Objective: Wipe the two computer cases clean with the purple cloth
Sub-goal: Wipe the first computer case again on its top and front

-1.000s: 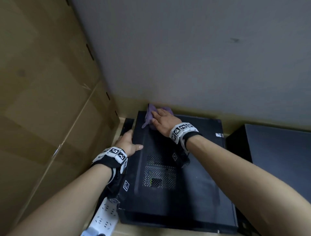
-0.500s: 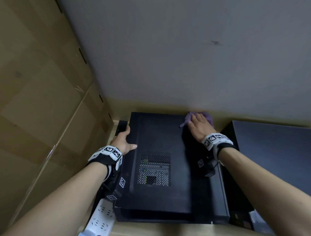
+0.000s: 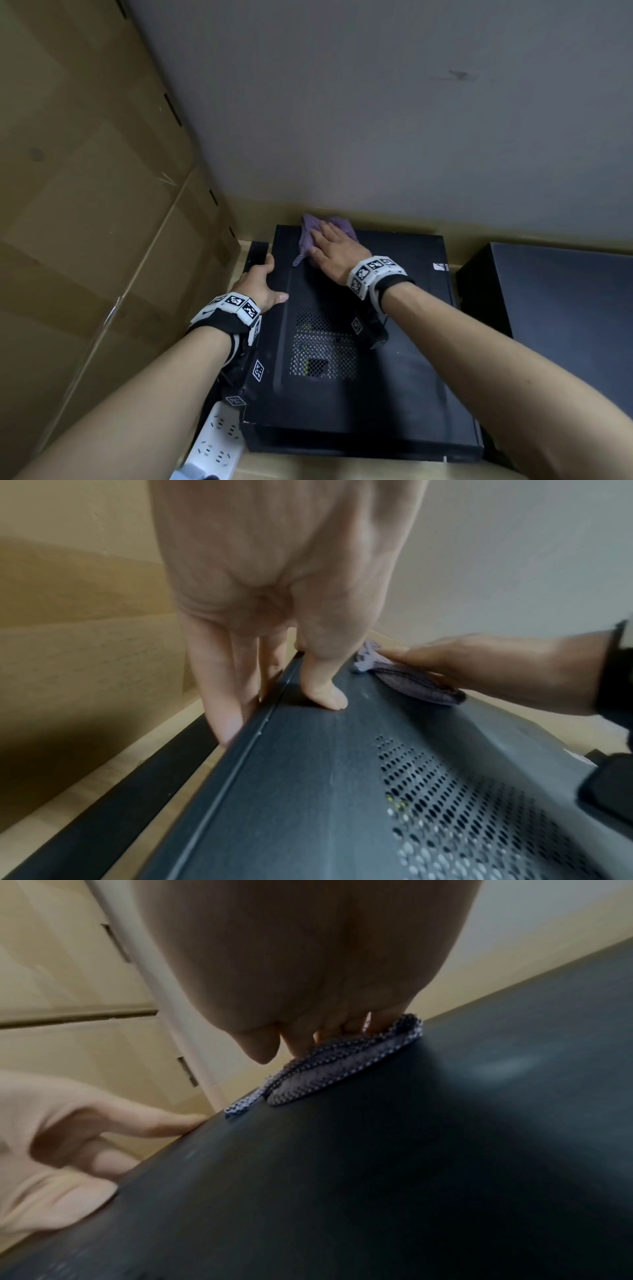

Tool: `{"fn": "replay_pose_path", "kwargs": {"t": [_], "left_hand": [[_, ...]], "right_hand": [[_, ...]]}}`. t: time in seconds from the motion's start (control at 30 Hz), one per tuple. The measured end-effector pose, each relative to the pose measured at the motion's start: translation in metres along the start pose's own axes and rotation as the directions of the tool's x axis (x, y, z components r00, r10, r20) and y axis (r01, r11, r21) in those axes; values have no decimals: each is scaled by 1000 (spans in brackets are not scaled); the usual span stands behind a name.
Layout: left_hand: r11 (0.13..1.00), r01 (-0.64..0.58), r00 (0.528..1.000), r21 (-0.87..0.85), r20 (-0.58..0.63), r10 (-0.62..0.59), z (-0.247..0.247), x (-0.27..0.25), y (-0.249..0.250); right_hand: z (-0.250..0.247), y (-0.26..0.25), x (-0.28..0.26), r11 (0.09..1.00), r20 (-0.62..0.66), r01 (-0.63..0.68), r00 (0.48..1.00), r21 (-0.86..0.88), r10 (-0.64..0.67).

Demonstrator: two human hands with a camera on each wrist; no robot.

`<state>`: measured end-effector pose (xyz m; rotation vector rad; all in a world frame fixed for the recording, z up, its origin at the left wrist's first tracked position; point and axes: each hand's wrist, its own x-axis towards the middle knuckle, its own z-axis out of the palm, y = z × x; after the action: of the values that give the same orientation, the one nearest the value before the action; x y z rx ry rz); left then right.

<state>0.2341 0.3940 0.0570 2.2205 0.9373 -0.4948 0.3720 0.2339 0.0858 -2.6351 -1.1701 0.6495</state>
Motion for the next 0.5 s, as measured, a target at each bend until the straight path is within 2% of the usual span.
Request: {"fn": "replay_pose_path", "kwargs": {"t": [0.13, 0.27, 0.37, 0.5], "left_hand": [[993, -9, 1000, 120, 14, 8, -6, -5, 14], [982, -8, 1000, 190, 9, 6, -9, -9, 22], [983, -3, 1000, 186, 8, 2, -12, -13, 24], [989, -7, 1000, 151, 14, 5, -12, -14, 19]], "right_hand": [[-9, 66, -31, 993, -4, -115, 993, 34, 115], [-11, 137, -67, 963, -15, -265, 964, 41, 266], [-16, 144, -85, 926, -27, -361, 930, 109, 366], [-13, 127, -95, 909, -30, -390, 917, 147, 398]]}}
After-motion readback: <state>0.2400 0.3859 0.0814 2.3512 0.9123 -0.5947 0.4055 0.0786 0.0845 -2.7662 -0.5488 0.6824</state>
